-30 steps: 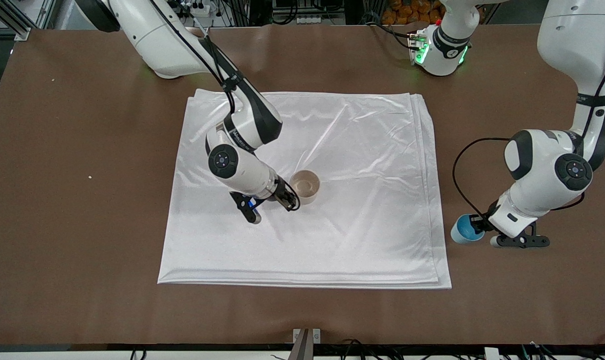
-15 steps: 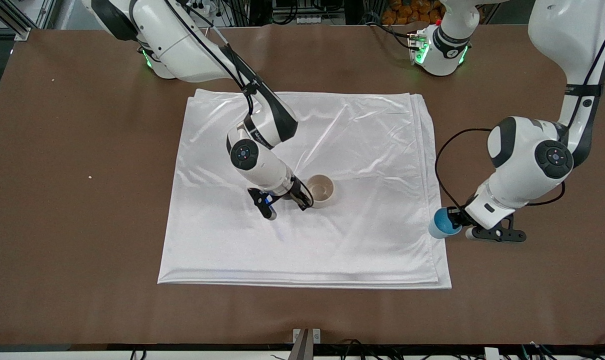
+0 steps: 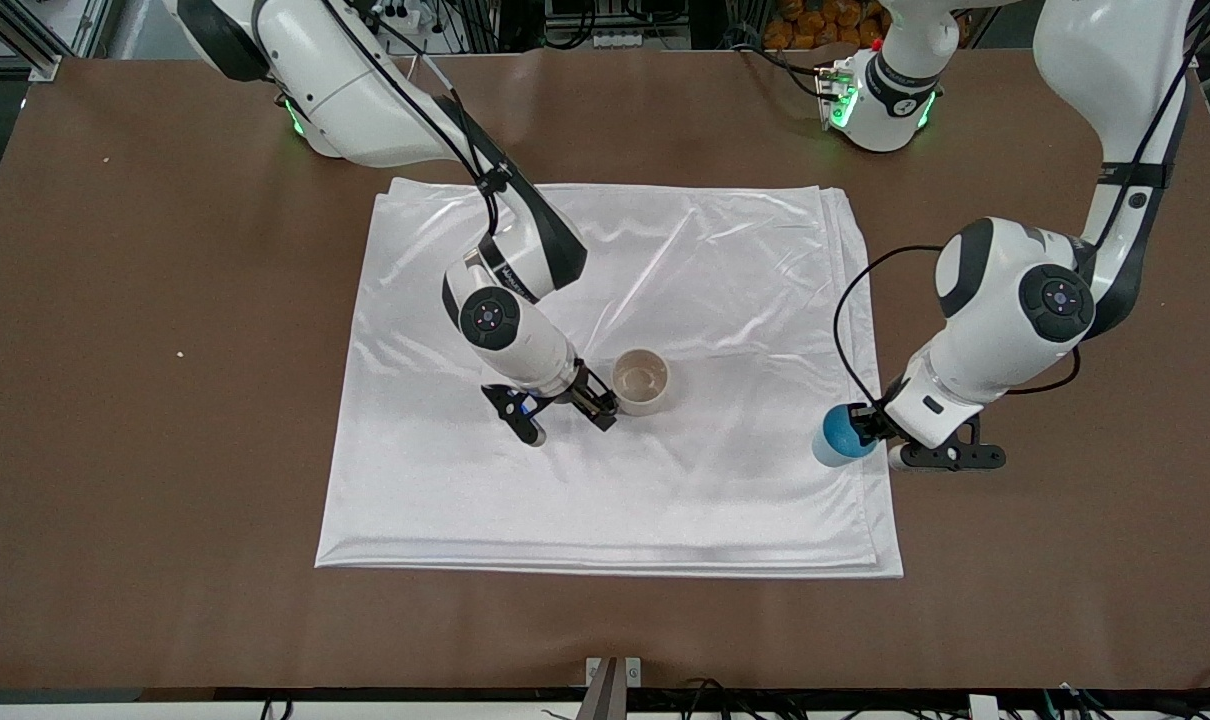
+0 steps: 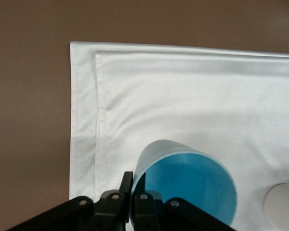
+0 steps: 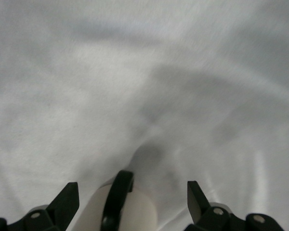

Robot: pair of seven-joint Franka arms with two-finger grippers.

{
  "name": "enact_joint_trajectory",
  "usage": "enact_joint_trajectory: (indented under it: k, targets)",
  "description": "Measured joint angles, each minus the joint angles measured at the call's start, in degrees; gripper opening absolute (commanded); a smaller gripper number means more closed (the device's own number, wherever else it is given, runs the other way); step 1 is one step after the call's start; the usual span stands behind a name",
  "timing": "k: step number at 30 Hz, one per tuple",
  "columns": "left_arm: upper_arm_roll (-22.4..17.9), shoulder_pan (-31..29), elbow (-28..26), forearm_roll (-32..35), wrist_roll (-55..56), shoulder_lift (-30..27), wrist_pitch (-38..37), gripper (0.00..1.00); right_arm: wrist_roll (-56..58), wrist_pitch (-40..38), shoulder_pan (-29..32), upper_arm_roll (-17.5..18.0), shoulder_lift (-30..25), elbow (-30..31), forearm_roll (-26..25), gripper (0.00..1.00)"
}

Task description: Place blue cup into white mug on cloth

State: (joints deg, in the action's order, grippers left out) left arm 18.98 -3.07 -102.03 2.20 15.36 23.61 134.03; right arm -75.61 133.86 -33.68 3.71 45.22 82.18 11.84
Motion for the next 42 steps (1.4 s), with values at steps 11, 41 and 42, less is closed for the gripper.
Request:
enact_joint_trajectory:
  k: [11, 41, 42]
  targets:
    - [0.6, 4.0, 0.6, 0.0, 8.5, -0.1, -0.8, 0.0, 25.6, -18.8, 7.2, -0.3, -4.5, -0.6, -3.1, 1.0]
    - [0.7, 20.6, 3.8, 3.2, 39.2, 0.8, -3.4, 0.0, 57.6, -17.1, 22.3, -0.3, -36.4, 36.8, -4.3, 1.0]
    - [0.6, 21.0, 4.0, 3.3, 39.8, 1.0, -3.4, 0.0, 57.7, -17.3, 22.3, -0.3, -37.7, 37.9, -4.3, 1.0]
